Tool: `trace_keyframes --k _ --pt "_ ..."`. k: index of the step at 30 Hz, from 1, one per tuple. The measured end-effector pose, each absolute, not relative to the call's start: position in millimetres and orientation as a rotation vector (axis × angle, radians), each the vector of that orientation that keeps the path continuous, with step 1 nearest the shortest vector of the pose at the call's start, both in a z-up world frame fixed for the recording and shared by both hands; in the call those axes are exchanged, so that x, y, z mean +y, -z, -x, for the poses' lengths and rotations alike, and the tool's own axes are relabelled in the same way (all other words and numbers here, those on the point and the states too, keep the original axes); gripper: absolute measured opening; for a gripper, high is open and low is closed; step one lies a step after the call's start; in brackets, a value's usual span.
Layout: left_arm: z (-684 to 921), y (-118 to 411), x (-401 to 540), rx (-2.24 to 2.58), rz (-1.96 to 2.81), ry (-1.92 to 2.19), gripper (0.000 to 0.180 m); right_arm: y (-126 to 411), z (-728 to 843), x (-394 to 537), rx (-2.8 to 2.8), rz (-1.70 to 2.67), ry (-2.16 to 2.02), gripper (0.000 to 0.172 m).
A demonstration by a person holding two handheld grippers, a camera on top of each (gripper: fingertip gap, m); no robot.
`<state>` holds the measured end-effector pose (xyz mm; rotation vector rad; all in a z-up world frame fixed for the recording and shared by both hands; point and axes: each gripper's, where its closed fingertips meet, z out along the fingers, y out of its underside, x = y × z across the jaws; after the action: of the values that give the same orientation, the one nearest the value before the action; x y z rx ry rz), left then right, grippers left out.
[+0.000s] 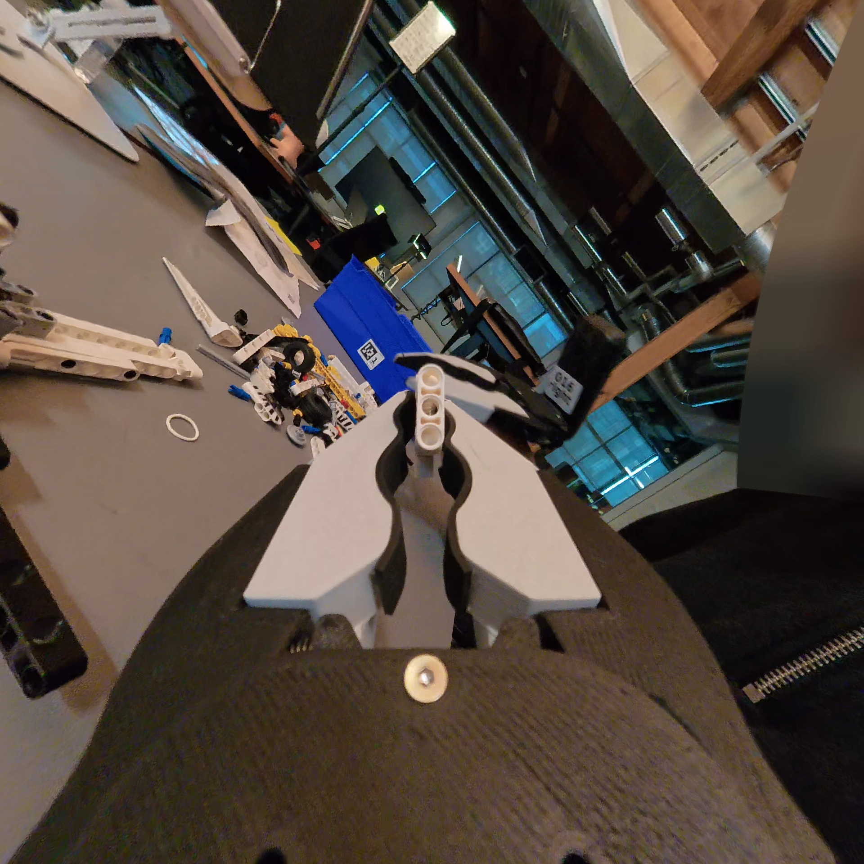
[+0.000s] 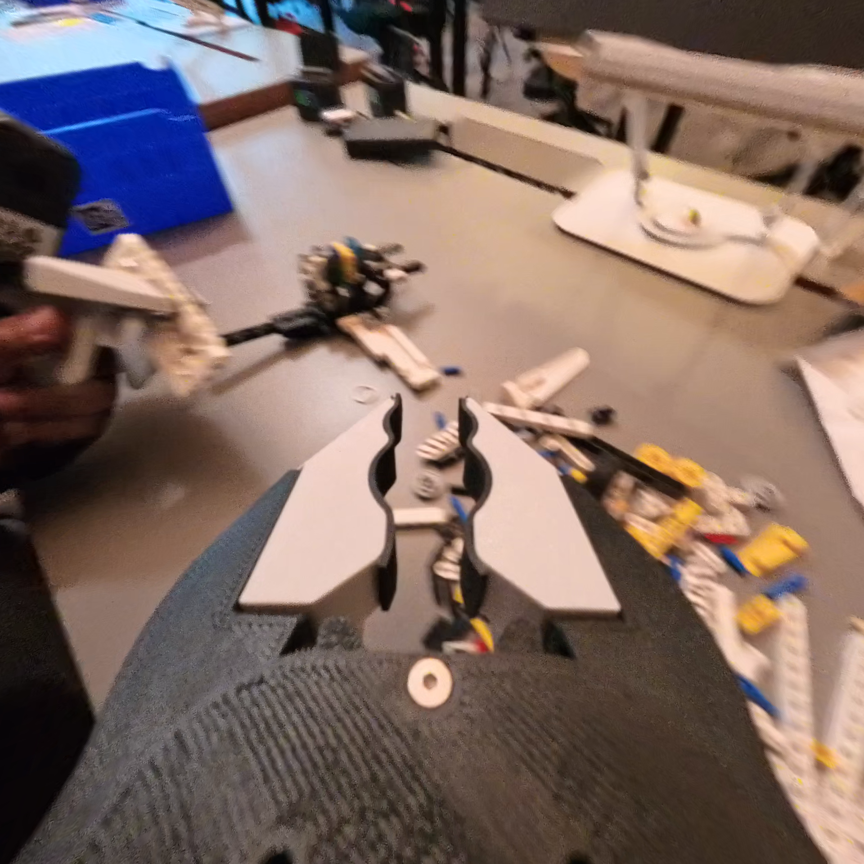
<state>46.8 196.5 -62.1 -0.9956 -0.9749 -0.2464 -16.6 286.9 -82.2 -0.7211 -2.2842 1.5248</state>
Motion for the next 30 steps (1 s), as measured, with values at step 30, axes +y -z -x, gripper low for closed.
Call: trace_keyframes --k 30 --pt "-83.1 28.0 155.9 -0.883 0.833 0.275 0.054 28.6 -89.8 228.5 -2.375 0.594 -2.353 0.005"
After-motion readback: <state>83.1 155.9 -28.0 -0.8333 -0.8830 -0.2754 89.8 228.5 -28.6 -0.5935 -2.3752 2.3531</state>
